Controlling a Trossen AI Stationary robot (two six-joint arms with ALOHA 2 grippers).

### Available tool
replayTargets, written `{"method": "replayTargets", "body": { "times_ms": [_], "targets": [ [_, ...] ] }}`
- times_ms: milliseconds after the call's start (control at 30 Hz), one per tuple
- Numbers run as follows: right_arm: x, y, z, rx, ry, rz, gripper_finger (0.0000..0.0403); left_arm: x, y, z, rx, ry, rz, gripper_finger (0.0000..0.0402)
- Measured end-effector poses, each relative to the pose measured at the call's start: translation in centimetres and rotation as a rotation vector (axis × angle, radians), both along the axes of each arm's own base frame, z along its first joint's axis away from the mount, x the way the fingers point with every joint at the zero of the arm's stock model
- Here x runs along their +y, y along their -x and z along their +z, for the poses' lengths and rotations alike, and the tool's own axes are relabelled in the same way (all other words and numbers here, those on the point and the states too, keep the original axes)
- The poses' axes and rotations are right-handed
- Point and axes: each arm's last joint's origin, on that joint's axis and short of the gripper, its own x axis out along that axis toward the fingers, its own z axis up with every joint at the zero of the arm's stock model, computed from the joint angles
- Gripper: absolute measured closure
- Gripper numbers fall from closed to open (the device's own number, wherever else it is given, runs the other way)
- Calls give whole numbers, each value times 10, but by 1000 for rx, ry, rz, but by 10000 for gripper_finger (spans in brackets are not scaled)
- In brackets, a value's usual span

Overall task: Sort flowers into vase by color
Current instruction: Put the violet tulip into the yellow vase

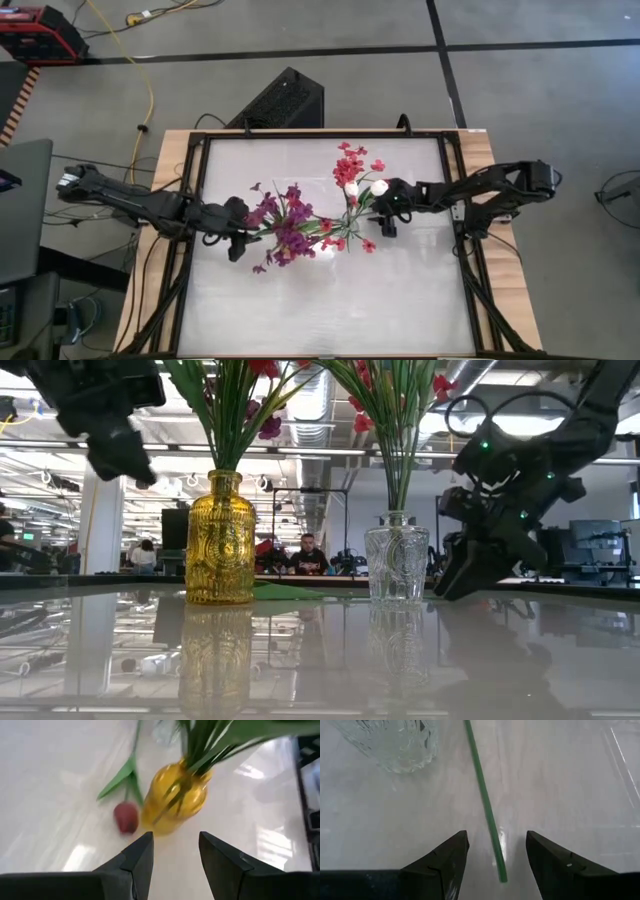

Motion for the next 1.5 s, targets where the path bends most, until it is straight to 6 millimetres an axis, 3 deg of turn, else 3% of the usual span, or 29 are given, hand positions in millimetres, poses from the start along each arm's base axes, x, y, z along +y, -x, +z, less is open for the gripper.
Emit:
{"method": "replayTargets", "body": {
  "times_ms": [267, 533, 767, 1100, 1267, 1500],
  "targets": [
    [-4, 2, -3, 19, -37, -18, 180, 1, 17, 19, 239, 88, 23, 255],
    [-2, 3, -8, 40, -101, -17, 284, 10, 45, 36, 496, 75, 256, 255],
    [0, 7, -10, 87, -188, -28, 384, 13, 51, 44, 391, -28, 209, 255],
    [-10, 18, 3, 73, -259, -221, 386, 24, 76, 52, 287, -51, 418, 255],
    [-14, 40, 19, 123, -252, -390, 386, 31, 81, 58, 154, -163, 548, 255],
    [12, 71, 39, 197, -322, -616, 386, 37, 82, 48, 23, -303, 784, 255]
  ]
}}
